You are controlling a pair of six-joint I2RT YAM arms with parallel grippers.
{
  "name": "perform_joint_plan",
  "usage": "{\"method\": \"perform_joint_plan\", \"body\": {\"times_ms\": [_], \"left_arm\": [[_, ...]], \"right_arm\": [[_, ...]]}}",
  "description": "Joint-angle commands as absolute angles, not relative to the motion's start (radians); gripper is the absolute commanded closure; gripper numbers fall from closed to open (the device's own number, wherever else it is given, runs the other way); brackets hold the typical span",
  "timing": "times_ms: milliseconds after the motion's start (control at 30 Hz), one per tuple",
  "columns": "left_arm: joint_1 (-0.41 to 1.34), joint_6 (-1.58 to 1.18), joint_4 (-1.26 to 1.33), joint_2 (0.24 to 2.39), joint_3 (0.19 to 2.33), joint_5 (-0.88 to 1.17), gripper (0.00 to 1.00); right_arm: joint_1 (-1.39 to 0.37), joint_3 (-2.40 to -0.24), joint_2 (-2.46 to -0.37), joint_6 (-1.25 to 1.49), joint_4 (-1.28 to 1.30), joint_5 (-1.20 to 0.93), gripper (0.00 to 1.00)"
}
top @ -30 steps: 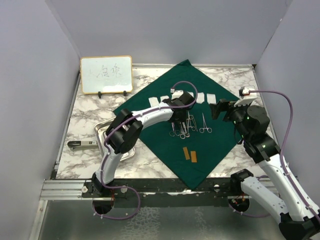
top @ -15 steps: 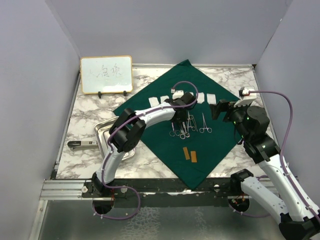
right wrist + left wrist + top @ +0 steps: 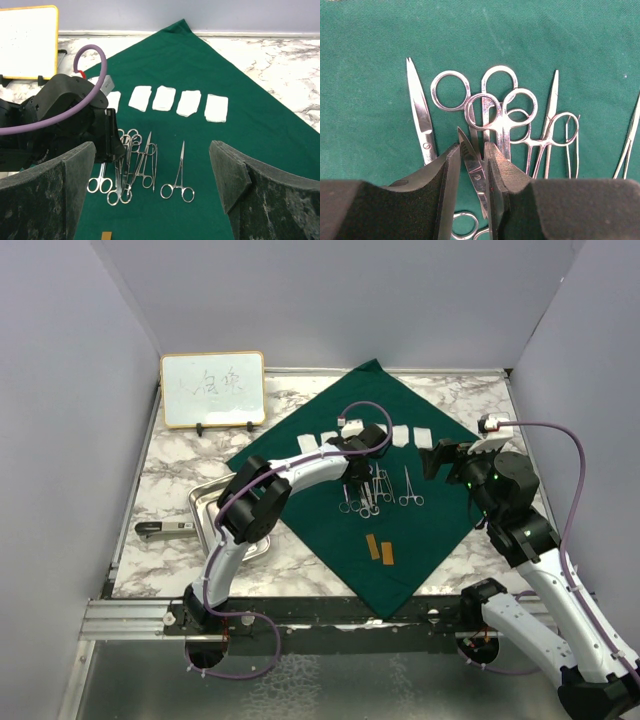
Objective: Prepare the surgical pack
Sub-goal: Pick up the medical item from the surgical kit.
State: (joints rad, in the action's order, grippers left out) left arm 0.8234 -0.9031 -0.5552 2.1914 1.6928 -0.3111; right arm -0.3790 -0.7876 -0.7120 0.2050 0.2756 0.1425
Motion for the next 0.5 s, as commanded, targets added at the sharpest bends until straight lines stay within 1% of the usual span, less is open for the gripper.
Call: {"method": "perform_joint_plan", "body": {"times_ms": [0,67,167,233,467], "left_arm": [[0.813,-0.900,-0.560,2.192,1.669,-0.303,0.71],[0.812,-0.899,-0.560,2.192,1.668,-0.301,0.73],[0.810,-0.898,-0.560,2.188,1.665,-0.297,0.84],[0.810,-0.891,-0.553,2.183,1.662,-0.291,0.88],[0.806,-0.870,-0.551,2.157,1.675,-0.269,0.96]], "right_arm": [[-0.385,-0.778,-0.701,0.211,0.250,0.139,0.01],[-0.386,-0.776,-0.701,0.210,0.250,0.140,0.01],[-0.386,-0.778,-0.700,0.211,0.250,0.140,0.01],[-0.386,-0.777,-0.700,0.212,0.250,0.140,0.00],[-0.385,-0.778,-0.699,0.212,0.247,0.141,0.00]]}}
